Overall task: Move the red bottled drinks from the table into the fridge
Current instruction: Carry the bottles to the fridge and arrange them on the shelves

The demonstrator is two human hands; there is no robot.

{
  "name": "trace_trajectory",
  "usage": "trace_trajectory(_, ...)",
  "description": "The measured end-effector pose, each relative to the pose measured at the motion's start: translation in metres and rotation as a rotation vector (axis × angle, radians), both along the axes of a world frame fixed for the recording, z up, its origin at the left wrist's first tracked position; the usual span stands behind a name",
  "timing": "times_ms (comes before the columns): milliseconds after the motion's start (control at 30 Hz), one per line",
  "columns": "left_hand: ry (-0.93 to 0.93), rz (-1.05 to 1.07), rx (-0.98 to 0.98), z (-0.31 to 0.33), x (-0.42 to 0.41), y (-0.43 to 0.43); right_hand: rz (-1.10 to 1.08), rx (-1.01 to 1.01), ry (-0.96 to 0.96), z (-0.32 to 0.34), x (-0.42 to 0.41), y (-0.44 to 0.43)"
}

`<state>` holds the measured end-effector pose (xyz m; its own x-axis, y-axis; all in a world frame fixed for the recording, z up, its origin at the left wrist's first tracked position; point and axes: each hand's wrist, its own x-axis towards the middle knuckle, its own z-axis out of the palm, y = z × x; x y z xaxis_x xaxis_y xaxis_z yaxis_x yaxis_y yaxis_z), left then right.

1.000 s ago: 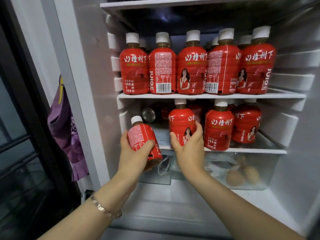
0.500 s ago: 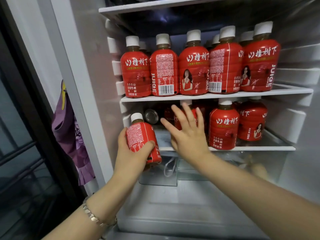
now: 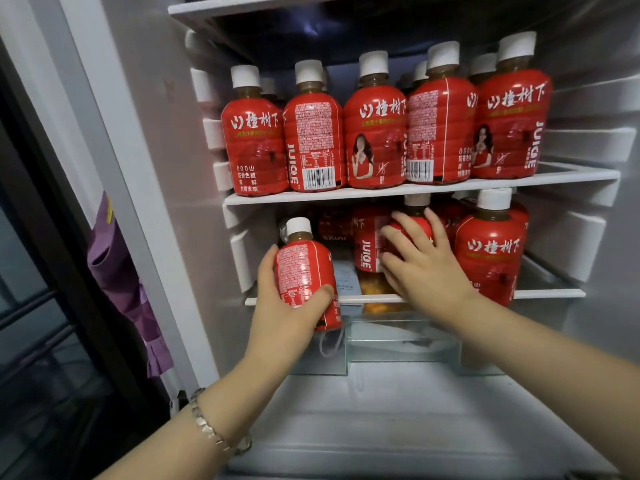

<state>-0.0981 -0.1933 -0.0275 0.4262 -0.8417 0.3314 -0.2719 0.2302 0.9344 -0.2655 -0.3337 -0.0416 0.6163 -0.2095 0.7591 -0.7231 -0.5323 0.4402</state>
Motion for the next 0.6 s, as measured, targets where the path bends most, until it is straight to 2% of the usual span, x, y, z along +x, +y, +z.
trace_trajectory(67, 0.000, -0.021, 0.000, 0.000, -0.005, -0.005, 0.098, 0.036, 0.007, 0.000, -0.006, 0.000)
trace_trajectory(167, -0.037, -0.078, 0.015, 0.002, -0.013, -0.009, 0.312, 0.225, -0.090, 0.004, -0.017, 0.001)
trace_trajectory(233, -0.039, -0.100, 0.008, 0.001, -0.017, -0.011, 0.385, 0.280, -0.117, 0.008, -0.022, 0.004)
trace_trajectory(300, -0.013, -0.102, -0.004, 0.002, -0.020, -0.012, 0.436, 0.225, -0.091, 0.011, -0.024, 0.010)
trace_trajectory(367, -0.002, -0.110, -0.018, 0.003, -0.025, -0.013, 0.423, 0.061, -0.119, 0.014, -0.029, 0.017)
trace_trajectory(433, -0.015, -0.117, -0.020, 0.002, -0.026, -0.012, 0.363, 0.015, -0.310, 0.011, -0.032, 0.026)
trace_trajectory(533, -0.034, -0.123, 0.010, 0.001, -0.030, -0.015, 0.354, 0.210, -0.525, 0.004, -0.037, 0.036)
trace_trajectory(600, -0.071, -0.116, 0.027, 0.003, -0.031, -0.020, 0.452, 0.519, -0.608, 0.011, -0.027, 0.047)
